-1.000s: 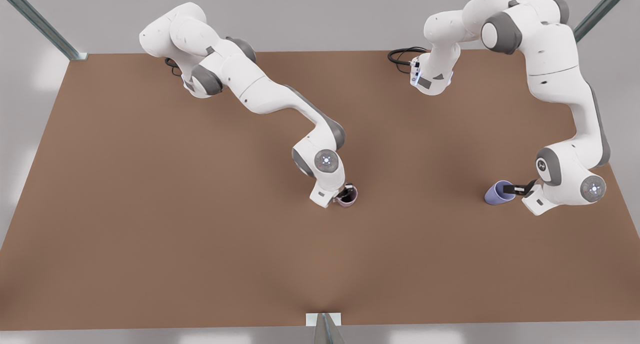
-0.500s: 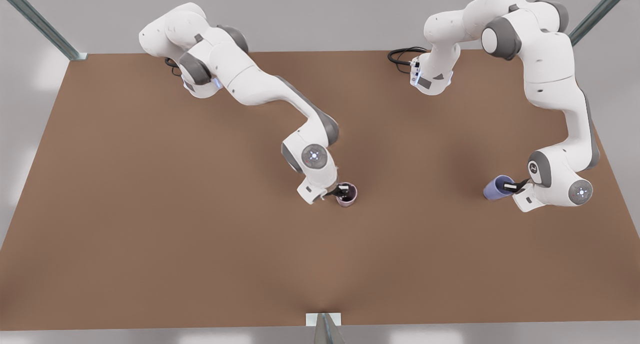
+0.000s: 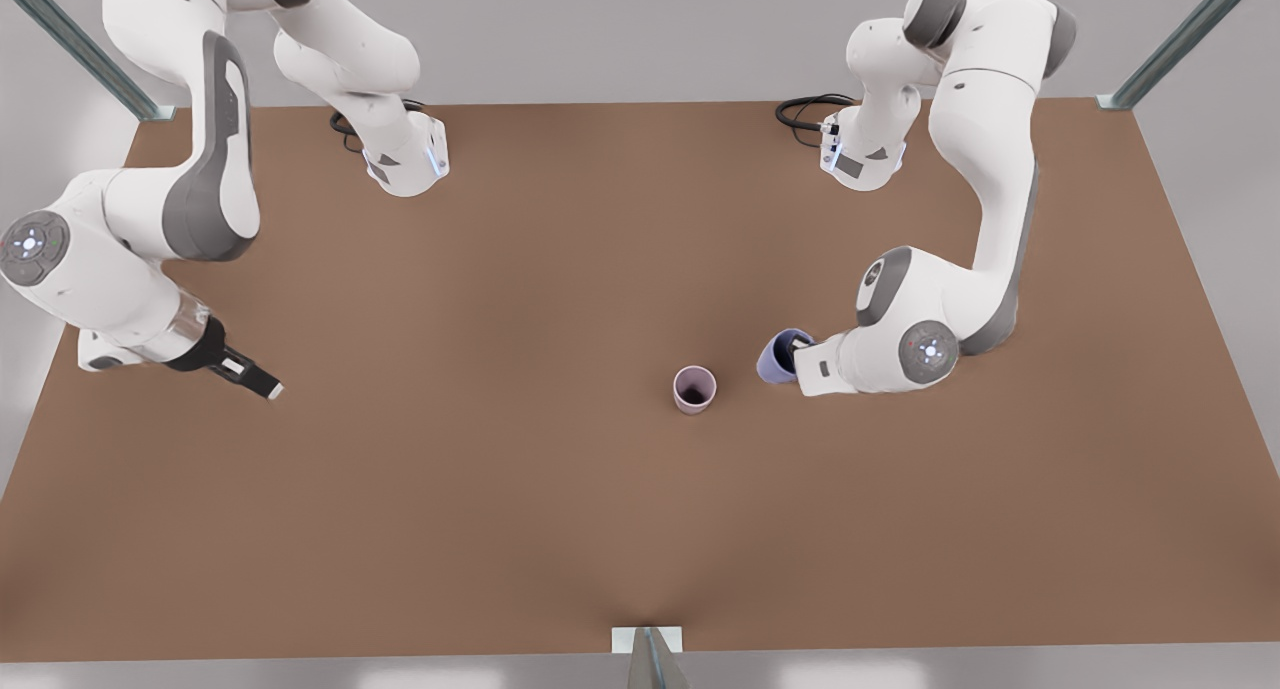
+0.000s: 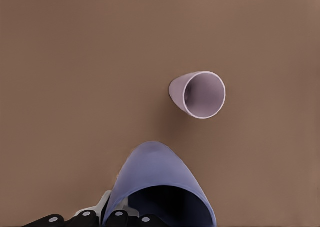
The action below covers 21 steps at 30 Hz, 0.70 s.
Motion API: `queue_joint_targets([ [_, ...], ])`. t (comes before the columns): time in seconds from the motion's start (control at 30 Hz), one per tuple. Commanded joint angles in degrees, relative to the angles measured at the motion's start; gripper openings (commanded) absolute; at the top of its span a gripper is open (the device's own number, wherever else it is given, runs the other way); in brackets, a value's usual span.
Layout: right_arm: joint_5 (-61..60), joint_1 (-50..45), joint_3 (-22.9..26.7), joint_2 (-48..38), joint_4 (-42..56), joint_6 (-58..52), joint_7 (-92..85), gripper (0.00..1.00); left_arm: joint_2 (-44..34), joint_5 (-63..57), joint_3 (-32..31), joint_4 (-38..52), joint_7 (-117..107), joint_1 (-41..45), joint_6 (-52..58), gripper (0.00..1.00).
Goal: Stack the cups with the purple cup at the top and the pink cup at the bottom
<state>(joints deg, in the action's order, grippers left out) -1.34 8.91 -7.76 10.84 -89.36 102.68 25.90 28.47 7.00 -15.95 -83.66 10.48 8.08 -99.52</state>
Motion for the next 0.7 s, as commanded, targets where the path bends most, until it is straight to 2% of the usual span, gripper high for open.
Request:
queue_joint_targets([
  [0.0,2.4,0.5,-0.9,1.1,2.3,-6.0,-26.0,1.00,2.6,1.1,-0.7,3.9,-46.3,2.3,1.7,0.21],
  [0.07,2.4,1.0,-0.9,5.3,5.5,-4.3,-26.3,1.00,6.4,1.1,-0.7,9.4,-52.0,5.4,1.6,0.21],
  [0.1,4.0,0.1,-0.6,4.4,5.3,-3.5,-26.2,1.00,7.7,1.1,-0.7,11.1,-53.5,6.2,1.5,0.21],
  [0.13,4.6,-3.1,3.3,2.6,3.8,-2.7,-26.1,1.00,8.4,1.1,-0.7,12.0,-54.1,6.9,1.3,0.21],
  [0.37,4.7,-3.6,3.6,3.8,4.3,-2.0,-26.1,1.00,9.6,-0.1,-0.5,11.5,-54.6,8.0,0.1,0.21],
  [0.4,4.2,-3.0,3.6,5.0,7.0,-2.1,-25.8,1.00,9.8,0.0,-0.5,11.6,-54.7,8.0,0.0,0.21],
  [0.67,3.5,-2.1,4.2,5.3,9.9,-2.1,-25.5,1.00,11.5,0.3,-0.5,11.8,-55.0,8.0,-1.3,0.21],
])
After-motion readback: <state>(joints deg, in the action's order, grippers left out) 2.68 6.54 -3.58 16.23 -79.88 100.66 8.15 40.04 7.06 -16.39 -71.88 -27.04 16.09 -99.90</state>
